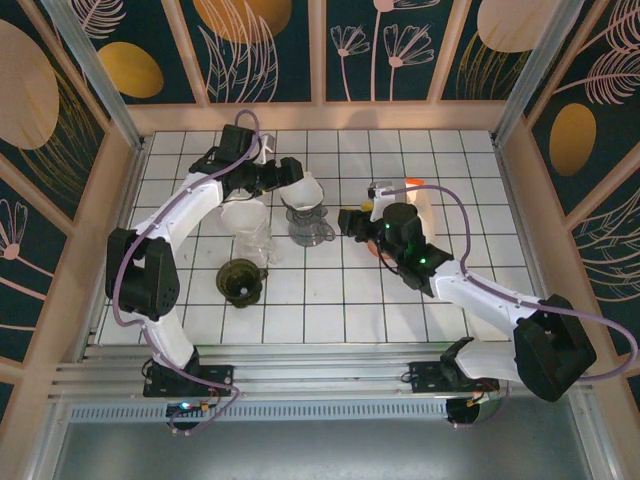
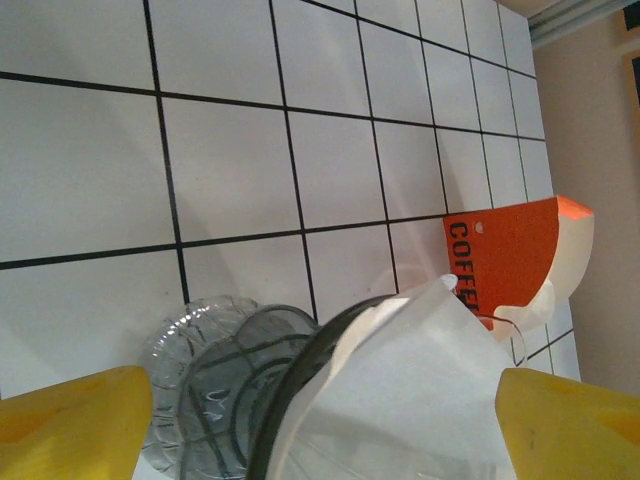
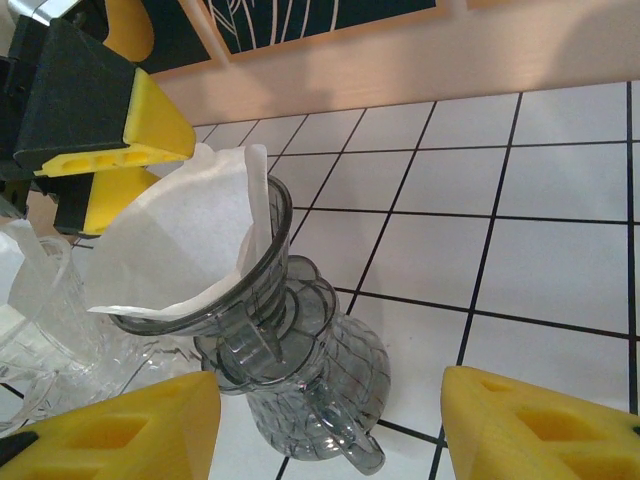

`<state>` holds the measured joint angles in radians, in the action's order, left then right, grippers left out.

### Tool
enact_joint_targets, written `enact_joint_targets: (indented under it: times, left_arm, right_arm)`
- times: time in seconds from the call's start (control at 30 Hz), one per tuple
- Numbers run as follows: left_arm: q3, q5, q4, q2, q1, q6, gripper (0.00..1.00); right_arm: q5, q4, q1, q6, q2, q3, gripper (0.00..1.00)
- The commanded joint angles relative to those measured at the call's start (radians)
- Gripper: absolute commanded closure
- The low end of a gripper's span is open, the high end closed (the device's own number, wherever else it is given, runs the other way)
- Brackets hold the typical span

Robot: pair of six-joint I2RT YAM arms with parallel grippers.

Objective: Place the coffee filter in the dripper

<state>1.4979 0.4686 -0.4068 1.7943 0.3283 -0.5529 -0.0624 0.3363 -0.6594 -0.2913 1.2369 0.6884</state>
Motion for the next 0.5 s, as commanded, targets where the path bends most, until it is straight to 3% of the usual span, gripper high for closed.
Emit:
enact_joint_targets:
  times: [0.0,0.47]
  left_arm:
    - [0.02,0.026,0.003,0.014,0.009,0.002,0.11]
    - [0.023,0.062,0.018,0.021,0.037,-0.015,0.11]
  right_arm:
    - [-0.018,0.038,0.011,-0.008,-0.023,-0.016,0.39]
    - [-0.014,0.046,0.016,-0.014,-0.019,-0.023,0.39]
